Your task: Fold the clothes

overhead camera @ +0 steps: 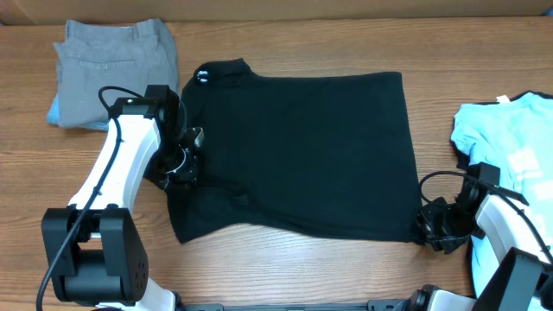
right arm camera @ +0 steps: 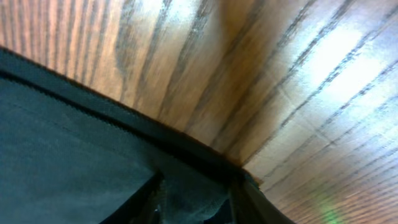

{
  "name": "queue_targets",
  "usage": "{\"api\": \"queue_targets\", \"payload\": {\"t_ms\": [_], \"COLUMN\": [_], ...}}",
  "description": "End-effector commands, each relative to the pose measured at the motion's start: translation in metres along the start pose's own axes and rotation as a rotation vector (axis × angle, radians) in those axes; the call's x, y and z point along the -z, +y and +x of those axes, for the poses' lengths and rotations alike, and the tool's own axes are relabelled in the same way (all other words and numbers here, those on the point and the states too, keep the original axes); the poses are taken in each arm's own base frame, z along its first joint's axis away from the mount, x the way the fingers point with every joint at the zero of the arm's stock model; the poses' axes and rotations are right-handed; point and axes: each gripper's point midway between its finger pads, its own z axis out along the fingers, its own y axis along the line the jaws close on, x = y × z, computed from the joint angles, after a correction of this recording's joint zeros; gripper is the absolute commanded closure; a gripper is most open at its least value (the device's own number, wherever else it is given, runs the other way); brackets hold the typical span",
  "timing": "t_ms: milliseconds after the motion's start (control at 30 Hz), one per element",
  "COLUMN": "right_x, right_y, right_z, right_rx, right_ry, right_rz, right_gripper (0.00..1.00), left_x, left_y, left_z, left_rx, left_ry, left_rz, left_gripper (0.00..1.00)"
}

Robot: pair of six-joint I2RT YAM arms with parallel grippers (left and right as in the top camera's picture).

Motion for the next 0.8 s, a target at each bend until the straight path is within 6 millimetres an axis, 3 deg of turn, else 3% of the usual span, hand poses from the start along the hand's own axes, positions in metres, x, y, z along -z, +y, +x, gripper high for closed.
{"api": "queue_targets", "payload": {"t_ms": [0,100,167,233,367,533,767], "right_x": [-0.009,-0.007,-0.003,0.008,0.021,0.019,0.000], "right_y": [-0.010,-0.010,-0.003,0.003,0.006,0.000,-0.006], "right_z": [0.011,0.010,0.003,-0.001,0.007,0.018,0.018], "right_rx": [-0.023,-0.022,0.000,0.013,0.017,-0.013,-0.067], "right_ry": [0.036,0.032,0.009,-0.012,0.007,0.049,0.034], "right_rz": [0.031,0.027,0.008,-0.007,-0.026,-0.012,-0.013], "right_gripper": [0.64,0.60,0.67,0.67,0.65,0.60,0.56], "left_x": [0.004,0.004,0.004,0.004,0.004,0.004,0.004], "left_y": [0.000,0.002,0.002,0.002,0.002,0.002,0.003], "left_z": [-0.005,-0.004,-0.004,-0.003,-0.003,-0.003,-0.003], "left_rx": [-0.006,-0.006,-0.005,-0.005,-0.004,-0.005,-0.005], "left_ry": [-0.015,-0.013,-0.012,-0.009,-0.007,-0.009,-0.007], "left_rz": [-0.016,-0.024,-0.024,-0.027,-0.027,-0.027,-0.032], "left_gripper": [0.96,0.96,0.96,0.96,0.96,0.96,0.96]}}
